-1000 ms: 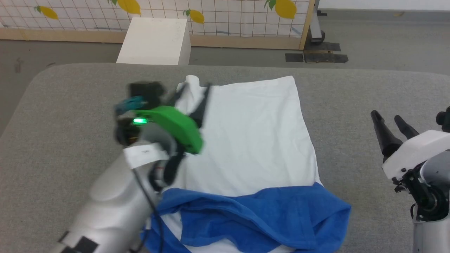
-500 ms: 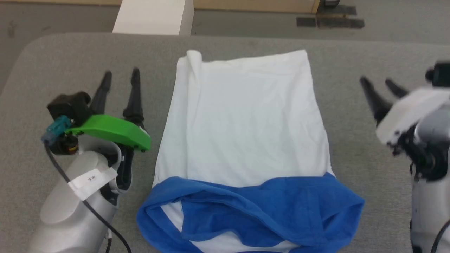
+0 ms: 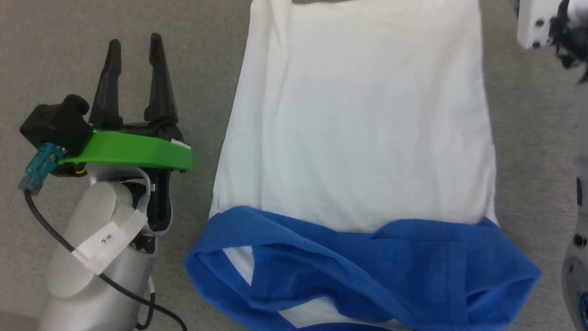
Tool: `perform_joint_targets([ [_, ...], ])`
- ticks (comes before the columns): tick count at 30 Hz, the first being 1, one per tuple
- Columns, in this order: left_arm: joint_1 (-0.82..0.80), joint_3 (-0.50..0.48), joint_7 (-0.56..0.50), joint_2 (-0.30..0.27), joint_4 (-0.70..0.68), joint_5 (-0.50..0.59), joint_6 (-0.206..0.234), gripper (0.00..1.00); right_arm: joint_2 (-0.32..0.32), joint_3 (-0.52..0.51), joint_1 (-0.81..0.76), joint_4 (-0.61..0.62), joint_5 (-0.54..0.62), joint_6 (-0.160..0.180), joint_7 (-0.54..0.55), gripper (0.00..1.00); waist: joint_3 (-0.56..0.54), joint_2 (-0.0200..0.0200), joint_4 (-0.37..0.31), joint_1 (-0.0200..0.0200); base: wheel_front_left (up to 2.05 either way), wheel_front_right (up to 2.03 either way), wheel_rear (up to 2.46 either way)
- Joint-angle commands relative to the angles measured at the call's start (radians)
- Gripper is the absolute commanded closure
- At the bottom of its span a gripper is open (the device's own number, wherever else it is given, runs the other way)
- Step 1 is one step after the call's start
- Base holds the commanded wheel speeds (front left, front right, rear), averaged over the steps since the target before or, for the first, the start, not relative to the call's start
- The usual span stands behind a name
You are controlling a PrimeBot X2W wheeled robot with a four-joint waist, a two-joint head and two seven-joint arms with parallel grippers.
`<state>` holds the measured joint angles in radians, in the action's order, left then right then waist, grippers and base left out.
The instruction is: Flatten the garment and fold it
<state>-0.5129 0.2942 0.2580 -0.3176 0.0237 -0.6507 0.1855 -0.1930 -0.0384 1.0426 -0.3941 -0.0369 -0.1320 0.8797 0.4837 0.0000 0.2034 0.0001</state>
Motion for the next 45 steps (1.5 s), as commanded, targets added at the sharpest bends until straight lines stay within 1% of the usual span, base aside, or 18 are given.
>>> perform_joint_targets([
  [1, 0.001, -0.006, 0.004, 0.015, -0.002, 0.009, -0.006, 0.00, 0.000, -0.009, 0.033, -0.027, 0.023, 0.001, 0.017, 0.00, 0.120, 0.0000, 0.097, -0.0001, 0.00, 0.00, 0.00],
  [3, -0.003, -0.010, 0.004, 0.035, 0.004, 0.015, -0.015, 0.00, -0.010, 0.000, 0.064, -0.066, 0.067, 0.001, 0.046, 0.00, 0.137, 0.0000, 0.115, -0.0001, 0.00, 0.00, 0.00],
  [8, -0.009, -0.028, 0.004, 0.078, 0.021, 0.033, -0.044, 0.00, -0.005, 0.011, 0.118, -0.134, 0.132, 0.001, 0.095, 0.00, 0.172, 0.0000, 0.138, -0.0001, 0.00, 0.00, 0.00],
  [12, -0.008, -0.040, 0.004, 0.104, 0.037, 0.050, -0.064, 0.00, 0.001, 0.039, 0.134, -0.169, 0.149, 0.001, 0.106, 0.00, 0.185, 0.0000, 0.145, -0.0001, 0.00, 0.00, 0.00],
  [17, -0.006, -0.058, 0.004, 0.124, 0.056, 0.069, -0.085, 0.00, -0.013, 0.071, 0.132, -0.210, 0.144, 0.001, 0.151, 0.00, 0.183, 0.0000, 0.144, -0.0001, 0.00, 0.00, 0.00],
  [18, -0.006, -0.062, 0.004, 0.127, 0.061, 0.072, -0.089, 0.00, -0.017, 0.069, 0.130, -0.219, 0.138, 0.001, 0.172, 0.09, 0.180, 0.0000, 0.142, -0.0001, 0.00, 0.00, 0.00],
  [19, -0.005, -0.065, 0.004, 0.128, 0.066, 0.075, -0.092, 0.00, -0.017, 0.064, 0.129, -0.222, 0.134, 0.001, 0.185, 0.62, 0.177, 0.0000, 0.140, -0.0001, 0.00, 0.00, 0.00],
  [20, -0.004, -0.068, 0.004, 0.129, 0.071, 0.078, -0.096, 0.00, -0.018, 0.058, 0.129, -0.221, 0.129, 0.001, 0.196, 0.95, 0.173, 0.0000, 0.136, -0.0001, 0.00, 0.00, 0.00],
  [21, -0.003, -0.071, 0.004, 0.129, 0.075, 0.079, -0.099, 0.00, -0.020, 0.057, 0.129, -0.217, 0.128, 0.001, 0.197, 1.00, 0.168, 0.0000, 0.131, -0.0001, 0.00, 0.00, 0.00],
  [23, -0.002, -0.079, 0.004, 0.128, 0.082, 0.082, -0.103, 0.00, -0.024, 0.051, 0.126, -0.202, 0.125, 0.001, 0.190, 1.00, 0.155, 0.0000, 0.119, -0.0001, 0.00, 0.00, 0.00],
  [27, 0.002, -0.089, 0.003, 0.111, 0.098, 0.085, -0.112, 0.00, -0.025, 0.023, 0.117, -0.164, 0.096, 0.001, 0.120, 1.00, 0.113, 0.0000, 0.083, -0.0001, 0.00, 0.00, 0.00],
  [31, -0.018, -0.098, -0.024, 0.071, 0.106, 0.084, -0.123, 0.00, -0.025, -0.008, 0.099, -0.134, 0.053, 0.001, 0.013, 1.00, 0.063, 0.0000, 0.038, -0.0001, 0.00, 0.00, 0.00],
  [33, -0.044, -0.103, -0.060, 0.041, 0.110, 0.081, -0.131, 0.00, -0.026, -0.008, 0.087, -0.125, 0.039, 0.001, -0.025, 1.00, 0.042, 0.0000, 0.014, -0.0001, 0.00, 0.00, 0.00],
  [36, -0.116, -0.097, -0.157, -0.004, 0.125, 0.068, -0.154, 0.00, -0.036, -0.003, 0.074, -0.110, 0.020, 0.001, -0.062, 1.00, 0.029, 0.0000, -0.015, -0.0001, 0.00, 0.00, 0.00],
  [37, -0.142, -0.096, -0.192, -0.011, 0.133, 0.054, -0.162, 0.00, -0.037, 0.001, 0.071, -0.106, 0.012, 0.001, -0.069, 1.00, 0.029, 0.0000, -0.024, -0.0001, 0.00, 0.00, 0.00],
  [41, -0.292, -0.065, -0.391, -0.062, 0.195, 0.026, -0.194, 0.00, -0.029, 0.034, 0.068, -0.083, -0.026, 0.001, -0.088, 1.00, 0.045, 0.0000, -0.066, -0.0001, 0.00, 0.00, 0.00],
  [43, -0.364, -0.037, -0.515, -0.080, 0.246, 0.012, -0.208, 0.00, -0.021, 0.051, 0.070, -0.070, -0.045, 0.001, -0.092, 1.00, 0.059, 0.0000, -0.088, -0.0001, 0.00, 0.00, 0.00],
  [45, -0.432, -0.015, -0.625, -0.086, 0.295, -0.010, -0.222, 0.00, -0.013, 0.073, 0.073, -0.058, -0.062, 0.001, -0.095, 1.00, 0.076, 0.0000, -0.110, -0.0001, 0.00, 0.00, 0.00],
])
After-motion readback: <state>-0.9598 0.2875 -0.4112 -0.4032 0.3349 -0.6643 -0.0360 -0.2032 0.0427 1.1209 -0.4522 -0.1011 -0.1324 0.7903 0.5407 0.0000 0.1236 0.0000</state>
